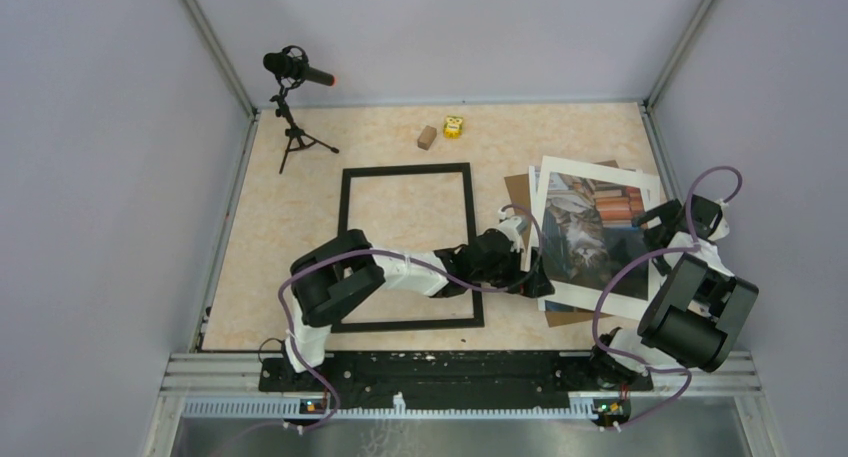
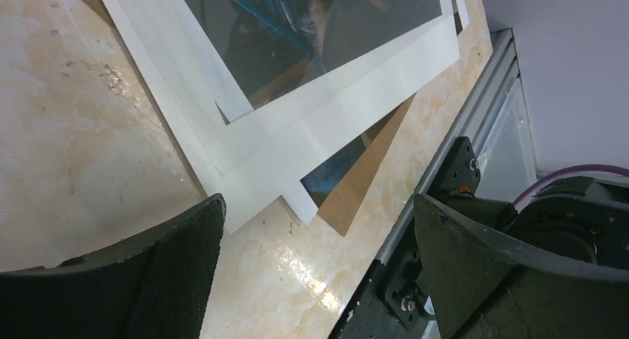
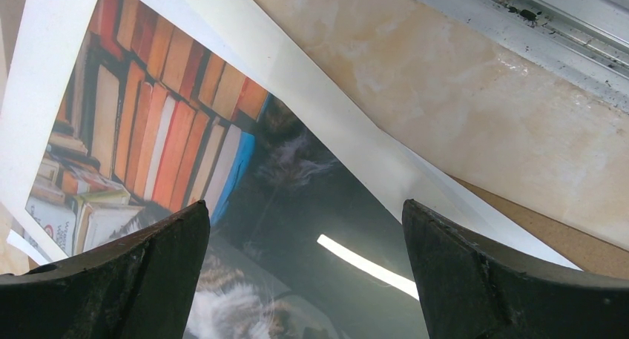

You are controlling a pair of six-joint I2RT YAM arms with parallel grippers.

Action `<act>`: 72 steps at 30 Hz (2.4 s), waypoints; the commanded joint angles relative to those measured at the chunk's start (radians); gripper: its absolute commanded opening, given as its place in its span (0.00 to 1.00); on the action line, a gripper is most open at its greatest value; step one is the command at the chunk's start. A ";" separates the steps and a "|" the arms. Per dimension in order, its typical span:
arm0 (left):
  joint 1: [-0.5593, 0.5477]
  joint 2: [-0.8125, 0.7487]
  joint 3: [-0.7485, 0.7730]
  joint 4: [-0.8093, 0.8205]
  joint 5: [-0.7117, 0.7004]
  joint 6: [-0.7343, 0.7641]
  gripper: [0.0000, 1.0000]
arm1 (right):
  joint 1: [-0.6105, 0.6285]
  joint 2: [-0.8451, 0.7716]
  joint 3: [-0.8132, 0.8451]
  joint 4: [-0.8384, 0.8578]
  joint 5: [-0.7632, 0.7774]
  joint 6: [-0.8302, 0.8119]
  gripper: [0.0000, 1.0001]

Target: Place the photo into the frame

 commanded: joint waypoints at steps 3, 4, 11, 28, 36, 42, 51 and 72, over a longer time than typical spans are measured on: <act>-0.002 0.042 0.040 0.074 0.073 -0.050 0.98 | 0.002 0.049 -0.043 -0.098 -0.071 0.028 0.99; -0.002 0.048 0.040 0.078 0.076 -0.056 0.99 | 0.002 0.050 -0.043 -0.099 -0.072 0.028 0.99; 0.012 0.063 0.013 0.096 0.074 -0.102 0.98 | 0.002 0.053 -0.042 -0.098 -0.076 0.028 0.99; 0.068 0.134 -0.041 0.292 0.154 -0.313 0.98 | 0.002 0.058 -0.044 -0.095 -0.082 0.033 0.99; 0.085 0.152 -0.058 0.345 0.164 -0.357 0.97 | 0.002 0.058 -0.045 -0.092 -0.085 0.035 0.99; 0.115 0.167 -0.095 0.481 0.194 -0.402 0.89 | 0.002 0.061 -0.047 -0.087 -0.090 0.037 0.99; 0.135 0.247 -0.042 0.624 0.243 -0.465 0.69 | 0.003 0.063 -0.050 -0.083 -0.097 0.038 0.99; 0.173 0.315 0.175 0.374 0.262 -0.337 0.25 | 0.007 0.059 -0.053 -0.072 -0.121 0.036 0.99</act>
